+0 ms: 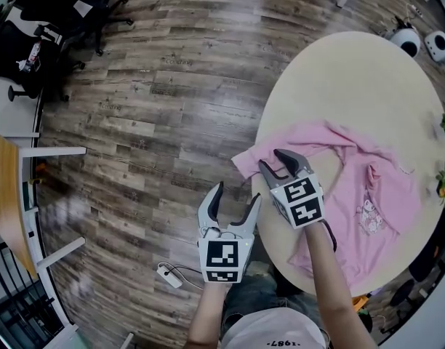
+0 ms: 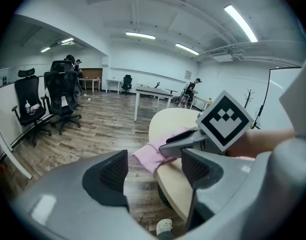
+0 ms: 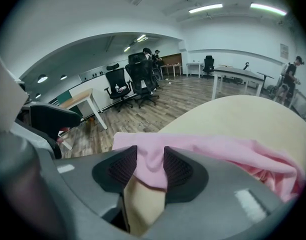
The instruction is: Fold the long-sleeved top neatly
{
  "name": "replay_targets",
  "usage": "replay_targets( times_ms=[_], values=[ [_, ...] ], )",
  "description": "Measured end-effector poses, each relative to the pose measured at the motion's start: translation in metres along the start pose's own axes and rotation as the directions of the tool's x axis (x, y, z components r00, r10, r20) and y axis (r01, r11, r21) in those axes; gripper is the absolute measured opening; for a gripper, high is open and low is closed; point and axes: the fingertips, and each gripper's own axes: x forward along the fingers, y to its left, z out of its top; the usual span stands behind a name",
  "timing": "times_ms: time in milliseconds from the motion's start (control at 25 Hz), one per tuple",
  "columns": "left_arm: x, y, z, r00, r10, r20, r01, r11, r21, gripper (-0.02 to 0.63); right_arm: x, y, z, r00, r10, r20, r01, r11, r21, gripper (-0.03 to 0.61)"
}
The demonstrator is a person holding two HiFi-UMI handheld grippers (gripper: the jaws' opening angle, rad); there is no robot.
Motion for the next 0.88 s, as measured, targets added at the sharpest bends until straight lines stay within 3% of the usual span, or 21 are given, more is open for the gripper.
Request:
replay_targets(
  times_ms=[280,440,680,880],
  values=[
    [-0.001,0.009,-0.008,1.0,0.006,-0.012,-0.006,1.0,-0.018,0.339,0.009,-0.003,-0.007,0.998,-0.062,-0.03,0.061,0.998,-0.021,0.156],
    [-0.001,0.009,-0.007,1.0,0.004,-0.009,-0.005,1.0,-0.016,0.339,0.008,-0.014,-0.008,0.995,-0.097,-0.019,0.097,0.995,0.007,0.061],
    [-0.001,0.011,-0.004,1.0,-0.004,-0.005,0.004,1.0,-0.014,0.339,0.009,-0.013,-0.007,0.997,-0.08,-0.023,0.081,0.996,0.043,0.052],
    [0.002,0.004,0.004,0.999,-0.033,0.009,0.033,0.999,0.002,0.339,-0.006,-0.019,0.011,0.995,-0.09,0.043,0.087,0.994,0.067,0.051]
  ],
)
